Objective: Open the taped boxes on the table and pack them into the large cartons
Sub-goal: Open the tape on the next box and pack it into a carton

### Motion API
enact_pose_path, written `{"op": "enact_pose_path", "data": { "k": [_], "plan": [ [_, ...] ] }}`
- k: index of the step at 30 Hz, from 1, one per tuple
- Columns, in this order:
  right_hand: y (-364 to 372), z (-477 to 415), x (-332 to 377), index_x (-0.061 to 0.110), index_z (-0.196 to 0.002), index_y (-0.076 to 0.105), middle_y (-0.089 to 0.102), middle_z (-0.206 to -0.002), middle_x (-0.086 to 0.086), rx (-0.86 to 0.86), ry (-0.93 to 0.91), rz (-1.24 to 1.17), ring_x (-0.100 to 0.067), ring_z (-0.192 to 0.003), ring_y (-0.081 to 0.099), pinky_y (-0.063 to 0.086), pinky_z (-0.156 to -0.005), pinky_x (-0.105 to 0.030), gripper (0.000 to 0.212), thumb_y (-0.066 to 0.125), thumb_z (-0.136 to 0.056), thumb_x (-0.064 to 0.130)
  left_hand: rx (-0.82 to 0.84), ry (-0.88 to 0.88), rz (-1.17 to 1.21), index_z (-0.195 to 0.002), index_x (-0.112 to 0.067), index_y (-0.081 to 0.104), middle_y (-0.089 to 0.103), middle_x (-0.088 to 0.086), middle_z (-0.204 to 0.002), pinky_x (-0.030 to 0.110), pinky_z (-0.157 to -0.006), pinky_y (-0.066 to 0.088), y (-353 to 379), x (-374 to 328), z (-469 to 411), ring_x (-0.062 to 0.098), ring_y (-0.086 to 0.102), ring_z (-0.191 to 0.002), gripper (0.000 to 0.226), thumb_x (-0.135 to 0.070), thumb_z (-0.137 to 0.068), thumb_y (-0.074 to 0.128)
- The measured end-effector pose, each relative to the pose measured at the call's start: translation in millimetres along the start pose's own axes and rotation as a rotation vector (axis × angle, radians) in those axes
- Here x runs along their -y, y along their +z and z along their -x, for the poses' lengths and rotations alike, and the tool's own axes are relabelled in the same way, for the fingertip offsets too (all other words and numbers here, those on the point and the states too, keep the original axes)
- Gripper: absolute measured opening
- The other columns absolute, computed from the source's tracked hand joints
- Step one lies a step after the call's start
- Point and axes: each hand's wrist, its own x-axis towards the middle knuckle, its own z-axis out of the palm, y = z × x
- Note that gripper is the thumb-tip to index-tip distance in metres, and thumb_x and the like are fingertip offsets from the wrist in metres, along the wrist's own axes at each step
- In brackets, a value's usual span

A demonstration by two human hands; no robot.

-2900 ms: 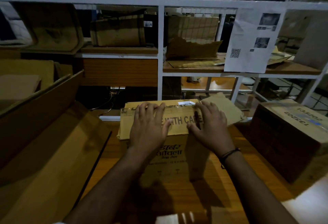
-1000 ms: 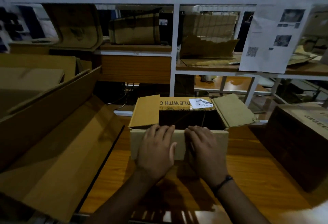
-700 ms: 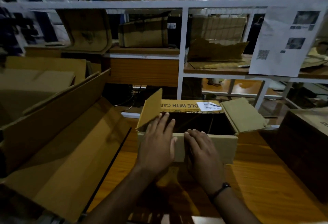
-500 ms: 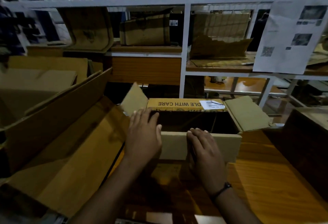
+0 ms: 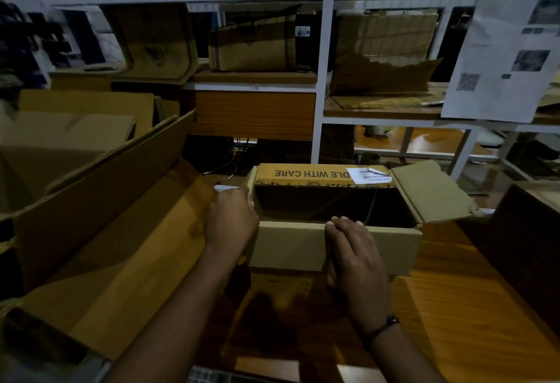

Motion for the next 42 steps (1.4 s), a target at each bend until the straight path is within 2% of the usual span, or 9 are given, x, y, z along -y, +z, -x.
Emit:
{"op": "enact_pose_path", "data": {
  "k": [5, 9, 14, 17, 21, 24, 29, 34, 42],
  "plan": [
    [1, 0, 1, 0.008, -0.131, 0.062, 0.061, -0.135, -0.014, 0.029, 0.019, -0.012, -0.031, -0.13, 0.052, 0.036, -0.112, -0.05, 0.07, 0.088, -0.065, 0.008, 0.101, -0.036, -0.073, -0.119, -0.016, 0.067, 0.068, 0.004, -0.103, 0.022, -0.053, 0.04, 2, -6, -24, 0.013, 0.058, -0.082, 0.021, -0.023, -0.099, 0.064],
    [0, 0, 2, 0.008, -0.132, 0.061, 0.06, -0.137, -0.014, 0.061, 0.03, -0.019, -0.033, -0.131, 0.054, 0.035, -0.112, -0.052, 0.072, 0.089, -0.066, 0.009, 0.262, 0.022, -0.173, -0.134, -0.024, 0.061, 0.064, 0.002, -0.106, 0.032, -0.071, 0.057, 4, -6, -52, 0.014, 0.06, -0.087, 0.035, -0.026, -0.099, 0.062],
    [-1, -1, 1, 0.009, -0.134, 0.059, 0.058, -0.139, -0.013, 0.084, 0.033, -0.03, -0.032, -0.133, 0.052, 0.036, -0.114, -0.053, 0.07, 0.085, -0.069, 0.011, 0.356, 0.07, -0.145, -0.152, -0.028, 0.043, 0.064, 0.005, -0.118, 0.028, -0.063, 0.052, 5, -4, -70, 0.013, 0.06, -0.082, 0.051, -0.024, -0.102, 0.054],
    [-3, -1, 2, 0.011, -0.134, 0.06, 0.058, -0.139, -0.012, 0.097, 0.037, -0.034, -0.032, -0.133, 0.052, 0.036, -0.114, -0.053, 0.067, 0.083, -0.07, 0.014, 0.353, 0.058, -0.142, -0.152, -0.025, 0.04, 0.06, 0.007, -0.133, 0.039, -0.085, 0.058, 15, -7, -67, 0.022, 0.062, -0.107, 0.059, -0.031, -0.099, 0.062],
    [-8, -4, 4, 0.016, -0.131, 0.059, 0.059, -0.135, -0.008, 0.137, 0.066, -0.02, -0.03, -0.13, 0.053, 0.034, -0.114, -0.048, 0.068, 0.086, -0.069, 0.017, 0.157, 0.073, -0.074, -0.152, -0.025, 0.041, 0.04, 0.004, -0.158, 0.049, -0.11, 0.045, 18, -22, -25, 0.028, 0.042, -0.141, 0.063, -0.044, -0.096, 0.064],
    [-11, -11, 7, 0.019, -0.119, 0.06, 0.061, -0.124, -0.006, 0.106, 0.066, -0.041, -0.028, -0.12, 0.057, 0.042, -0.108, -0.045, 0.052, 0.08, -0.071, 0.02, 0.157, 0.193, 0.182, -0.14, -0.036, 0.053, 0.056, -0.009, -0.142, 0.039, -0.104, 0.051, 11, -35, 25, 0.011, 0.052, -0.127, 0.042, -0.043, -0.099, 0.06],
    [-14, -24, 8, 0.026, -0.105, 0.056, 0.06, -0.113, 0.004, 0.167, 0.134, -0.085, -0.017, -0.111, 0.054, 0.03, -0.106, -0.031, 0.036, 0.077, -0.076, 0.023, 0.186, 0.342, 0.07, -0.137, -0.038, 0.058, 0.065, -0.015, -0.128, 0.027, -0.101, 0.038, 7, -39, 49, 0.006, 0.054, -0.117, 0.036, -0.048, -0.103, 0.051],
    [-34, -30, 7, 0.036, -0.115, 0.052, 0.048, -0.119, 0.013, 0.351, 0.144, -0.14, -0.004, -0.109, 0.035, 0.028, -0.108, -0.032, 0.036, 0.069, -0.082, 0.032, 0.281, 0.36, 0.145, -0.129, -0.033, 0.065, 0.07, -0.011, -0.119, 0.014, -0.076, 0.044, -6, -36, 39, -0.001, 0.058, -0.098, 0.031, -0.045, -0.105, 0.05],
    [-65, -11, 16, 0.04, -0.123, 0.052, 0.043, -0.124, 0.017, 0.432, 0.158, -0.131, -0.003, -0.111, 0.03, 0.029, -0.105, -0.031, 0.041, 0.068, -0.087, 0.029, 0.345, 0.341, 0.158, -0.146, -0.034, 0.052, 0.057, -0.007, -0.146, 0.036, -0.106, 0.048, -8, -40, 24, 0.011, 0.053, -0.132, 0.045, -0.042, -0.103, 0.055]
  ]
}}
